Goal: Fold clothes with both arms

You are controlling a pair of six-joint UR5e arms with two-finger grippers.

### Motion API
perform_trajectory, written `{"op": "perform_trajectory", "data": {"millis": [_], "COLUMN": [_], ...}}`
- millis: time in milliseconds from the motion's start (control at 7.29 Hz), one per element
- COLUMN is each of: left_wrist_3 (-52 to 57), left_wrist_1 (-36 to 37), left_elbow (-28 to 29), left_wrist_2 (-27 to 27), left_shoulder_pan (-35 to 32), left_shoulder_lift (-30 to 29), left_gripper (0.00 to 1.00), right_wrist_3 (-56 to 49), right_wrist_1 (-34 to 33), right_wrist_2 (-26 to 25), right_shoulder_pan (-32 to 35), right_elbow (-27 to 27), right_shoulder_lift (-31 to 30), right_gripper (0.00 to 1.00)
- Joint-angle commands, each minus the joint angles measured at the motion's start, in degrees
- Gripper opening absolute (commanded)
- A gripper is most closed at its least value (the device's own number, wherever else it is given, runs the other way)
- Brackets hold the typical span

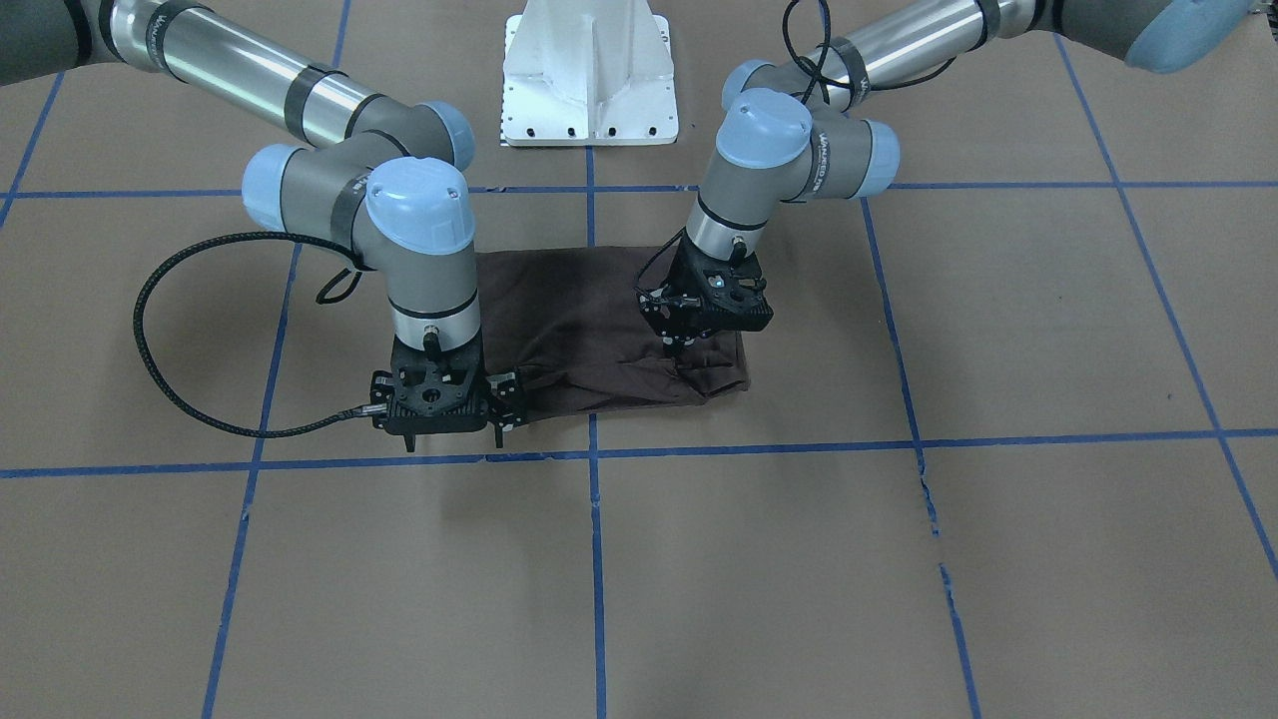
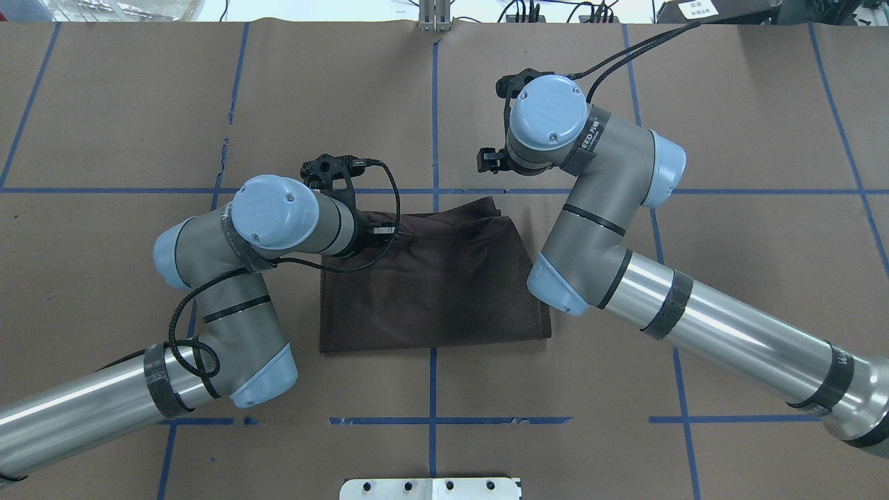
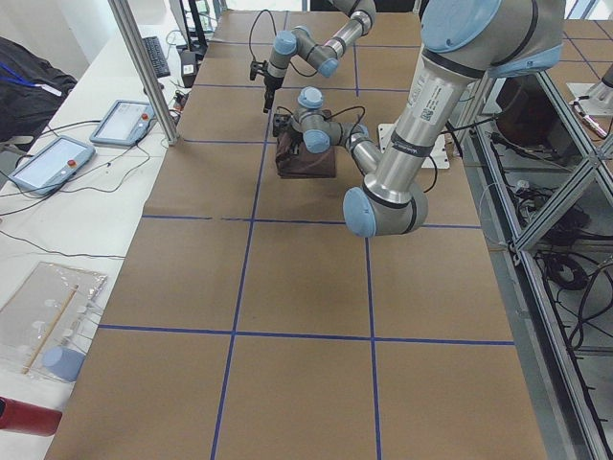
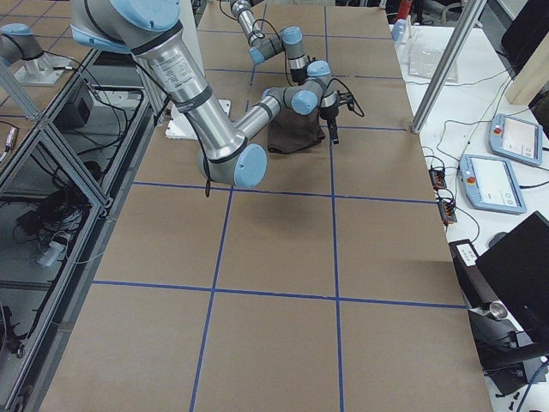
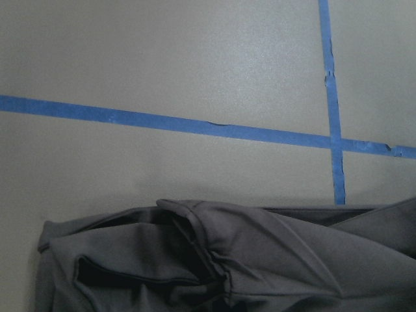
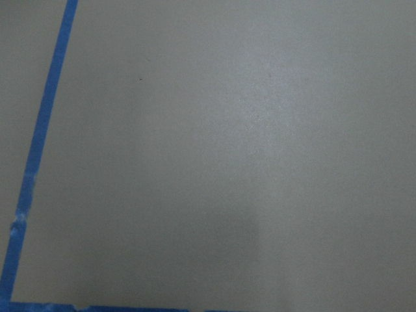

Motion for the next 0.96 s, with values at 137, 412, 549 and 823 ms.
{"op": "perform_trajectory", "data": {"millis": [137,412,549,823], "left_wrist_3": [2.06,4.36,4.54,4.54], "left_wrist_1": [0.18,0.70,0.62,-0.08], "left_elbow": [0.52,3.93,8.39,10.11], "left_wrist_2": [0.59,0.51,0.51,0.42], "left_shoulder_pan": [-1.61,-4.95,-5.48,-5.58], "left_shoulder_lift": [-0.20,-2.21,-4.92,-5.65], "left_gripper": [0.00,0.00,0.00,0.05], "right_wrist_3": [0.01,0.01,0.01,0.01], "right_wrist_1": [0.00,0.00,0.00,0.26], "right_wrist_2": [0.00,0.00,0.00,0.00], "right_shoulder_pan": [0.01,0.01,0.01,0.01], "right_elbow": [0.00,0.00,0.00,0.00], "right_shoulder_lift": [0.00,-0.09,-0.09,-0.09], "right_gripper": [1.00,1.00,1.00,1.00]}}
